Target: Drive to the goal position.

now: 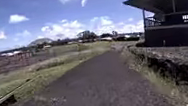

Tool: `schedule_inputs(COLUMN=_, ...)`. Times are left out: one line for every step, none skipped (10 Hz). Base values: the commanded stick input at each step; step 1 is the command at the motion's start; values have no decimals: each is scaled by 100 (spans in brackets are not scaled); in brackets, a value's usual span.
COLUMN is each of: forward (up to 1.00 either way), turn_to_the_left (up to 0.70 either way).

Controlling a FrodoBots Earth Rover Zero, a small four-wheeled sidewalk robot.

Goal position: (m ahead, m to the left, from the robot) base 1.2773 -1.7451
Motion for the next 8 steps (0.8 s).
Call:
schedule_inputs(forward=100, turn_to_the_left=0)
schedule_inputs(forward=100, turn_to_the_left=0)
schedule_inputs(forward=100, turn_to_the_left=0)
schedule_inputs(forward=100, turn_to_the_left=0)
schedule_inputs(forward=100, turn_to_the_left=0)
schedule_inputs(forward=100, turn_to_the_left=0)
schedule_inputs(forward=100, turn_to_the_left=0)
schedule_inputs(forward=100, turn_to_the_left=0)
